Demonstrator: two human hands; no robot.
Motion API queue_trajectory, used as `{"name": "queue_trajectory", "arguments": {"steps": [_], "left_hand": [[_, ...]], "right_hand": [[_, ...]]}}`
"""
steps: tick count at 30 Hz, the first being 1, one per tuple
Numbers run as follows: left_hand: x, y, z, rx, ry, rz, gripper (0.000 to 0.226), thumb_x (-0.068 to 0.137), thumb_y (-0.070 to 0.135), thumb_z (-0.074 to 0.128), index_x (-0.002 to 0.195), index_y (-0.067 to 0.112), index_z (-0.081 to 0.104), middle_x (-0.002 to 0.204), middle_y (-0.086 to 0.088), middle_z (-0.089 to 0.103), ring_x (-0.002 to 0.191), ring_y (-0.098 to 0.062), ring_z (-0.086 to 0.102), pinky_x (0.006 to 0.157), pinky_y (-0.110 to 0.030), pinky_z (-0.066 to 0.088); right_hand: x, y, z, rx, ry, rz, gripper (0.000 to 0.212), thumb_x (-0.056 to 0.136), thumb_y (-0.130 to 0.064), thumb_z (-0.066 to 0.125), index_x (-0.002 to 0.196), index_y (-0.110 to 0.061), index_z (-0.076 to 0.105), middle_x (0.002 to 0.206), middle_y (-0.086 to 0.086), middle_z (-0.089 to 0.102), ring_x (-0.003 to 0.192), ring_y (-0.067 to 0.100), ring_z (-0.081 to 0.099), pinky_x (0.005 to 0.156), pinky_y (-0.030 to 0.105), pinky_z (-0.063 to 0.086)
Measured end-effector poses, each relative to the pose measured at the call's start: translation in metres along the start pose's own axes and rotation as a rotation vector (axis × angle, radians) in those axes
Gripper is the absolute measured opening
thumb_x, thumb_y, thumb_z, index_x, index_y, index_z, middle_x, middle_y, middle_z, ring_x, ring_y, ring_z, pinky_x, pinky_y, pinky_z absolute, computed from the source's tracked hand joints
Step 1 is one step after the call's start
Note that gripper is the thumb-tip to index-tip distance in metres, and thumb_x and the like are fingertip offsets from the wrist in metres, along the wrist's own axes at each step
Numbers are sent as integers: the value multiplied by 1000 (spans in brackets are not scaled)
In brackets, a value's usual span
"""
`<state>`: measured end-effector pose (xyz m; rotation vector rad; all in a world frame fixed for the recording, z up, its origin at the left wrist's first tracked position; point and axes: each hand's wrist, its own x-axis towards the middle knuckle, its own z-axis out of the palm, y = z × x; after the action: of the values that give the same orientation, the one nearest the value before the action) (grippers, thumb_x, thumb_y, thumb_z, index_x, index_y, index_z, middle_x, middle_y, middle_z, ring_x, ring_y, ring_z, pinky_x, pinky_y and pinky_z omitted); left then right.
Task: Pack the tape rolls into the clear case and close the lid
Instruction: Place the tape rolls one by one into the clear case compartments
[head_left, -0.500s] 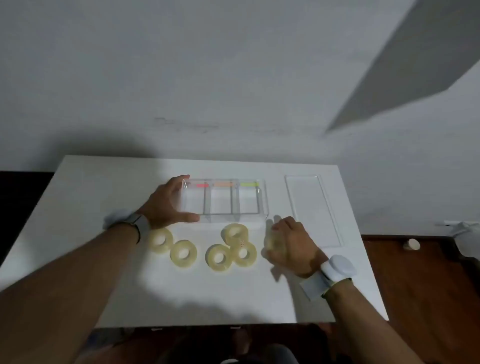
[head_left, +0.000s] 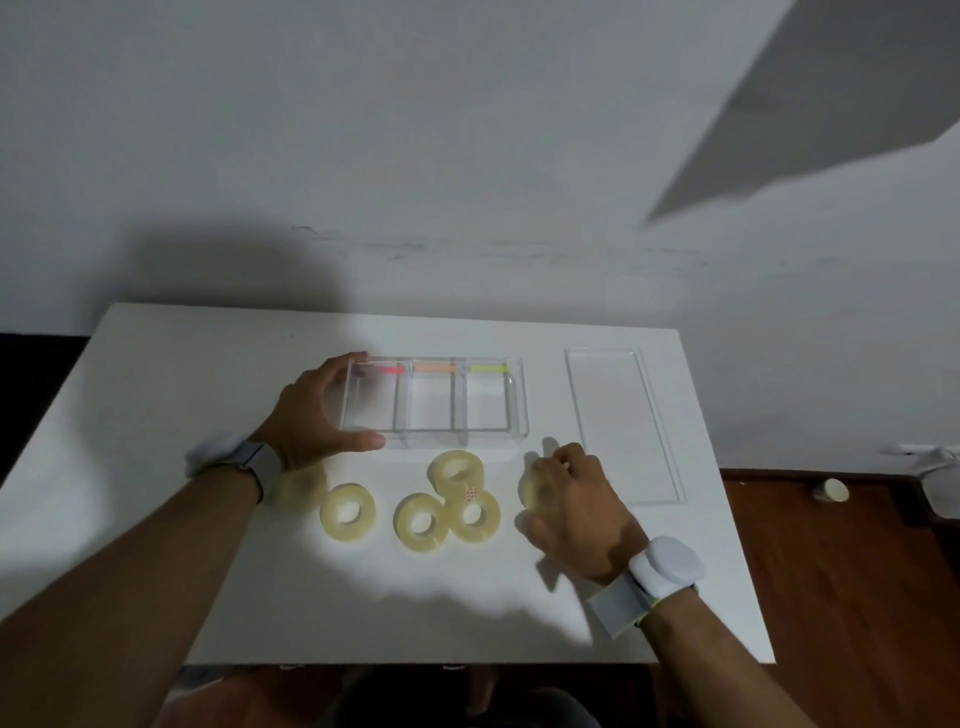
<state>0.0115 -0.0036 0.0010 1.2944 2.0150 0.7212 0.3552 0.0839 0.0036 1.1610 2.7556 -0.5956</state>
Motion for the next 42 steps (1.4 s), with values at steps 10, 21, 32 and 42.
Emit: {"name": "queue_trajectory", "arguments": {"steps": [10,21,32,42], "left_hand": [[2,-5,-1,-13,3,31,112,46,67,82,146,44,38,134,10,58,129,-20,49,112,-52,38],[9,-16,2,24,41,-6,112,41,68,84,142,52,38,130,4,56,123,-21,53,107,-48,43],[9,-14,4,50,67,9,116,39,72,81,144,41,42,132,3,58,121,-18,53,105,-41,43],[8,-13,5,34,75,2,115,39,70,84,143,43,42,130,5,57,120,-17,53,106,-47,45]], "right_hand": [[7,7,-22,144,163,19,57,75,-37,74,116,-4,52,108,10,51,92,27,49,79,32,43],[70,-19,-76,209,295,-95,52,77,-28,76,117,-2,53,113,13,53,103,28,52,86,25,36],[109,-35,-61,-143,19,-187,59,81,-40,67,130,-11,51,124,8,54,107,30,57,98,41,41],[127,-31,-45,-269,-84,-143,61,75,-56,64,124,-23,54,118,-1,58,101,25,60,96,43,25]]}}
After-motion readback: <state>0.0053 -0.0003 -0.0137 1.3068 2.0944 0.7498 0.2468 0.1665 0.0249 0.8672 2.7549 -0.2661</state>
